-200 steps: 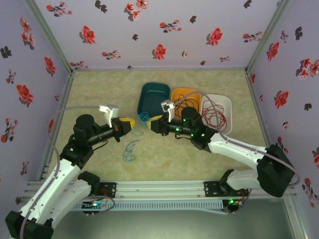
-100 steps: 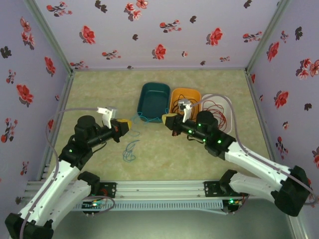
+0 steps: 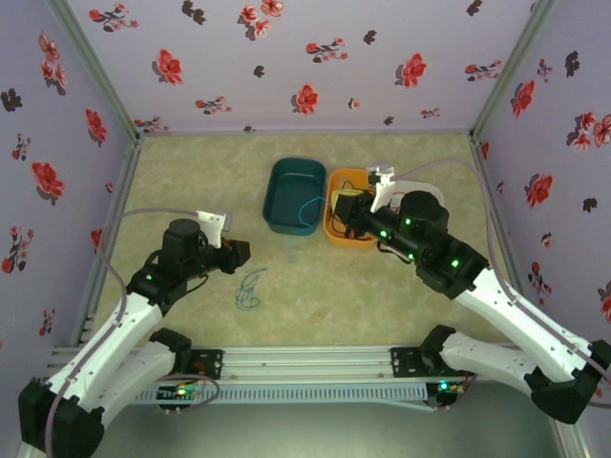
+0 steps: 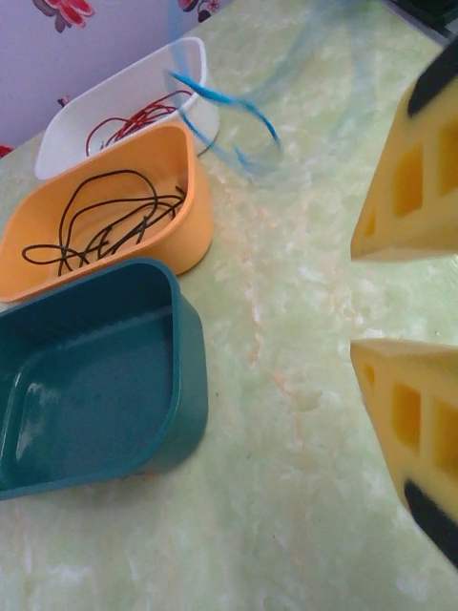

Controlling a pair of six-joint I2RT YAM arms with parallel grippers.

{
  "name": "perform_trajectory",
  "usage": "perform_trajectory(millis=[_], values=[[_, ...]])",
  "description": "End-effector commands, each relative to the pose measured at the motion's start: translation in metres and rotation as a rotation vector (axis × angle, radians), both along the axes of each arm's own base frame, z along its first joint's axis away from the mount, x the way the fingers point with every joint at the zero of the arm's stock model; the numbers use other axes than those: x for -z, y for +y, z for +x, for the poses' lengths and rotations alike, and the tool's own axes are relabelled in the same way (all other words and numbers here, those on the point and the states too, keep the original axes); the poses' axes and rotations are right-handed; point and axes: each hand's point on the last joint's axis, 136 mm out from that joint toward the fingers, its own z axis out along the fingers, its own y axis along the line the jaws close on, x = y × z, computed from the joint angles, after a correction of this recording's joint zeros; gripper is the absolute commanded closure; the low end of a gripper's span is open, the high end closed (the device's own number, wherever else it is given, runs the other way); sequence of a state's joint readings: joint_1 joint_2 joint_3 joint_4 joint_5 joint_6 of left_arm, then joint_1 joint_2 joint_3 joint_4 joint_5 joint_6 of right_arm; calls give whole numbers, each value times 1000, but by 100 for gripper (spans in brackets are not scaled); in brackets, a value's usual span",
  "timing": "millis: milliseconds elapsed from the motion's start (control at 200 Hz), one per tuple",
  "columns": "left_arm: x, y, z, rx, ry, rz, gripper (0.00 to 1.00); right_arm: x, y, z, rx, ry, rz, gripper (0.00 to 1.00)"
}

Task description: Untangle the cables

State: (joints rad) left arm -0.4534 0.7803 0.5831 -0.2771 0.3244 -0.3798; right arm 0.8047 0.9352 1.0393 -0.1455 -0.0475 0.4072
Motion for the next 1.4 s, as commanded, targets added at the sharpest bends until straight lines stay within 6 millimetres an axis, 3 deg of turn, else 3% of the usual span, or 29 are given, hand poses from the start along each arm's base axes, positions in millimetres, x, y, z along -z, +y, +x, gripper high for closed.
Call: perform_trajectory(millis=[0, 205, 275, 365, 415, 610, 835, 915, 1040, 1150, 1395], values=[[2, 1, 6, -9, -28, 2, 66, -14, 2, -2, -23, -10, -34, 100], [1, -7, 10, 6, -35, -44, 50, -31, 9, 0, -48, -6, -44, 100], [-11, -14, 13, 24, -72, -87, 45, -31, 10, 3, -40, 0, -59, 100], [-30, -19, 19, 28, -134, -144, 26, -33, 13, 5, -41, 4, -69, 100], [-42, -21, 21, 33, -182, -172, 22, -33, 16, 6, -50, 5, -70, 100], [-77, -24, 28, 33, -304, -252, 21, -35, 30, 11, -89, 16, -72, 100], [-83, -34, 36, 63, -307, -281, 17, -38, 41, 16, -110, 18, -71, 100], [-88, -42, 36, 100, -305, -311, 21, -39, 43, 19, -107, 15, -71, 100], [-84, -52, 40, 123, -273, -321, 32, -39, 44, 22, -98, 14, -74, 100], [-81, -62, 43, 141, -242, -341, 34, -37, 46, 26, -89, 16, -80, 100], [-65, -75, 46, 146, -197, -333, 21, -35, 54, 30, -102, 26, -72, 100]])
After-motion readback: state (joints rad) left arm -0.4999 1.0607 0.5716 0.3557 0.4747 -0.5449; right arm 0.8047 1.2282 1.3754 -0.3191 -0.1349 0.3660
